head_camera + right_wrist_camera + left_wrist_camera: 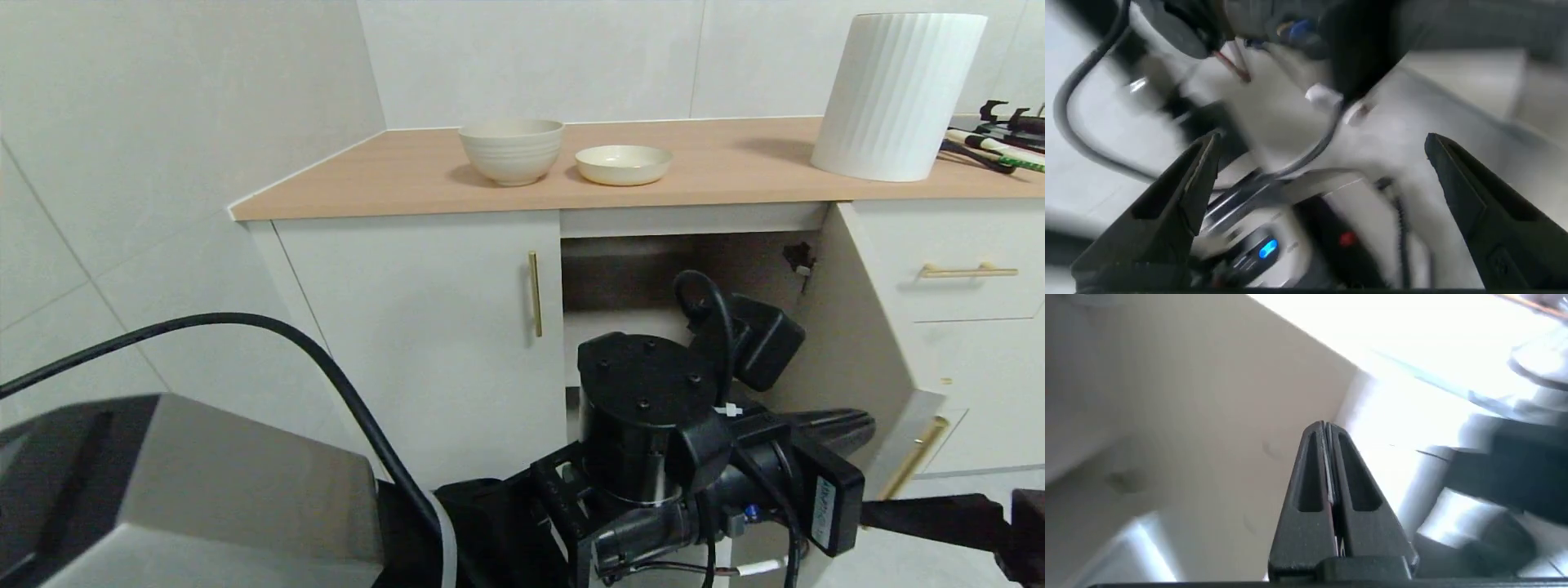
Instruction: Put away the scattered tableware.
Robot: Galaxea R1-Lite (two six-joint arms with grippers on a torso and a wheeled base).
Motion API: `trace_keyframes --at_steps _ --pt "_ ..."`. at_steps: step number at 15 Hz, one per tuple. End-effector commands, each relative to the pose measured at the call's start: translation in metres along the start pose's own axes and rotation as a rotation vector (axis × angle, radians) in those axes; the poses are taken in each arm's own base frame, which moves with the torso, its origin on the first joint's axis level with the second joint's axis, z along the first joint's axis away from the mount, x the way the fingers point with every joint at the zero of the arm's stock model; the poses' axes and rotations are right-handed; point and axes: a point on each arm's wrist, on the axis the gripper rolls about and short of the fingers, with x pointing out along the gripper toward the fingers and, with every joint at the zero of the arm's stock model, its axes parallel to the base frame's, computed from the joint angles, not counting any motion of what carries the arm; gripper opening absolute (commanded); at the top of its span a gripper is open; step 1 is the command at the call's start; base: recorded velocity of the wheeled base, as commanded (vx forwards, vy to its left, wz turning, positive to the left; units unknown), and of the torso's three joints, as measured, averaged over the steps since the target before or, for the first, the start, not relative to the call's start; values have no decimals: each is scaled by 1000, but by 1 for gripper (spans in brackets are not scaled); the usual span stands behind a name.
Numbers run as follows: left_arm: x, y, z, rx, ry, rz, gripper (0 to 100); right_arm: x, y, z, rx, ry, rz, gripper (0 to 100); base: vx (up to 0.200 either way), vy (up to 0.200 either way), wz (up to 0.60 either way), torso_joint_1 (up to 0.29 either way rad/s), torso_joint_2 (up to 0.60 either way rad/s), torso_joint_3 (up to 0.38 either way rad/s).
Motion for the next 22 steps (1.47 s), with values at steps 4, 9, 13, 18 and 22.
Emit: trace_keyframes --at_steps 4,9,13,18,22 --pt "-16 20 19 5 -37 74 0 -16 15 8 -50 -60 51 100 0 0 0 0 0 0" --pt "-78 68 38 -14 -12 273 0 -1 3 13 -12 -31 -64 100 0 0 0 0 0 0" --pt "-132 83 46 -23 -18 390 0 8 -3 14 5 -13 -127 100 0 0 0 0 0 0" --pt "-201 93 66 -18 -94 560 0 31 -15 41 17 -12 -224 100 0 0 0 0 0 0" --pt "-243 92 89 -15 -127 688 0 66 -36 91 38 2 -299 100 0 0 0 0 0 0"
